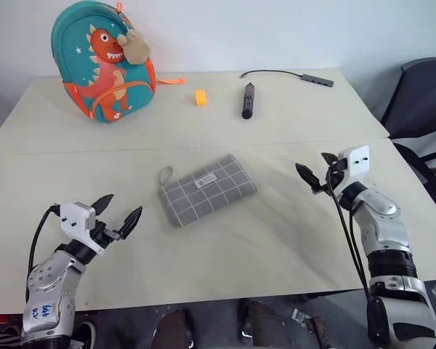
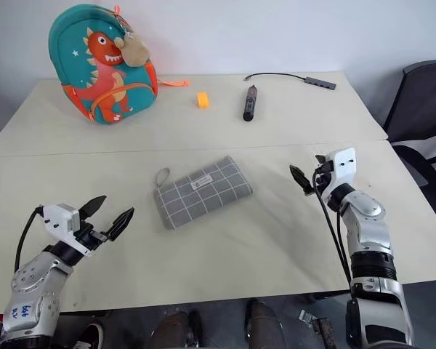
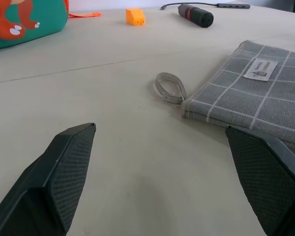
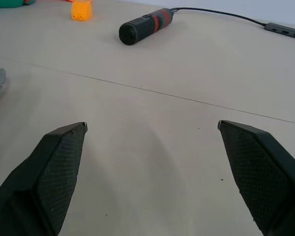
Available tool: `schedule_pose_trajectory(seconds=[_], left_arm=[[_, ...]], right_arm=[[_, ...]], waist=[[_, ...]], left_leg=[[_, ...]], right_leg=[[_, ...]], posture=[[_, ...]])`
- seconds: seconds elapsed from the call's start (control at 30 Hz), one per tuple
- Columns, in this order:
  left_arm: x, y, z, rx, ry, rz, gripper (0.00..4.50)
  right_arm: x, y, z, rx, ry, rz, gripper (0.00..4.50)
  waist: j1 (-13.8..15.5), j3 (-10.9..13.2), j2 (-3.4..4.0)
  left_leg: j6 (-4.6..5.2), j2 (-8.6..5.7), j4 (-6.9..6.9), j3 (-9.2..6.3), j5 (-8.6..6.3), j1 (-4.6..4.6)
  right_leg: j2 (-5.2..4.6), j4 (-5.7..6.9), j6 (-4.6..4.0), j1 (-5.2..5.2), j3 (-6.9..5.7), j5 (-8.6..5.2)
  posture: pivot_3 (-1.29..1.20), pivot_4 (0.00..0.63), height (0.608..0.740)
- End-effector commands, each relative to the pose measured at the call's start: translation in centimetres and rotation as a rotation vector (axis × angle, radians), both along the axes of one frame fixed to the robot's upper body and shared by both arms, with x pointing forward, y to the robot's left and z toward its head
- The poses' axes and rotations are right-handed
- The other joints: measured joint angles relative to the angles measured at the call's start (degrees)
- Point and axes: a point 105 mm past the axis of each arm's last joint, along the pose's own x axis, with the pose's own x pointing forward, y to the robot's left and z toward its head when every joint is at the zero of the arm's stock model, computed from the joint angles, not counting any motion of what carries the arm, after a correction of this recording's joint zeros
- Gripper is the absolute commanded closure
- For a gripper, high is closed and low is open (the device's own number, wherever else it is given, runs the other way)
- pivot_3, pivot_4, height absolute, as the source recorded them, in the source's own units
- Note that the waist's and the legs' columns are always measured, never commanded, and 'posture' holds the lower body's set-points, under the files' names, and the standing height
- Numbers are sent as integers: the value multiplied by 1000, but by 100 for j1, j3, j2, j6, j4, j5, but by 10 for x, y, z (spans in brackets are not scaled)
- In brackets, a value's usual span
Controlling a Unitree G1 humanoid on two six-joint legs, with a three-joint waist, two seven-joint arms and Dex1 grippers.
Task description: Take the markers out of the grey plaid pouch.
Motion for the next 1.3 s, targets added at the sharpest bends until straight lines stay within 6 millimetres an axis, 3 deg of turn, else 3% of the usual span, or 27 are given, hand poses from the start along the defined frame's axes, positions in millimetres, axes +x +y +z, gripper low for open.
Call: schedule_pose_trajectory(seconds=[0.03, 0.13, 0.83, 0.93, 1.17, 1.23, 1.3], left_arm=[[-3, -1, 13, 10, -47, -14, 15], [-1, 0, 11, 55, -48, 18, 15], [-5, -9, 20, -104, -34, -47, 15], [-8, -16, 19, -231, 47, -87, 15], [-10, -18, 21, -261, 62, -94, 15], [-12, -19, 21, -326, 97, -99, 0], [-16, -22, 21, -377, 132, -130, 0]], right_arm=[[-1, -4, 13, 1, -53, -14, 0], [-1, -4, 12, -13, -49, -12, 0], [0, 5, 16, -61, -72, 18, 0], [-4, 16, 22, -104, -98, 76, 0], [-6, 32, 27, -104, -114, 136, 0], [-7, 34, 32, -78, -123, 153, 408], [-12, 49, 39, -99, -145, 228, 964]], waist=[[0, 0, 0], [0, 0, 0], [-1, 0, 0], [-1, 0, 0], [-3, -1, -1], [-3, -1, -2], [-13, -1, -1]], left_leg=[[0, 0, 0, 0, 0, 0], [0, 0, 0, 0, 0, -1], [0, 0, 0, 0, 0, -1], [0, -1, 0, 0, 0, -1], [0, -3, 0, 0, 0, 1], [0, -3, 0, -1, 0, 1], [0, -2, 0, -1, 0, 0]], right_leg=[[0, -1, 0, 0, 0, 0], [0, -2, 0, 0, 0, 0], [1, -1, 1, 0, 1, 0], [1, 0, 2, 0, 1, 1], [3, 2, 2, 1, 1, 1], [2, 1, 2, 0, 1, 1], [1, 0, 2, 0, 2, 1]], posture=[[0, 150, 740], [0, 150, 740], [0, 150, 740], [0, 150, 740], [0, 150, 740], [0, 150, 740], [0, 150, 740]])
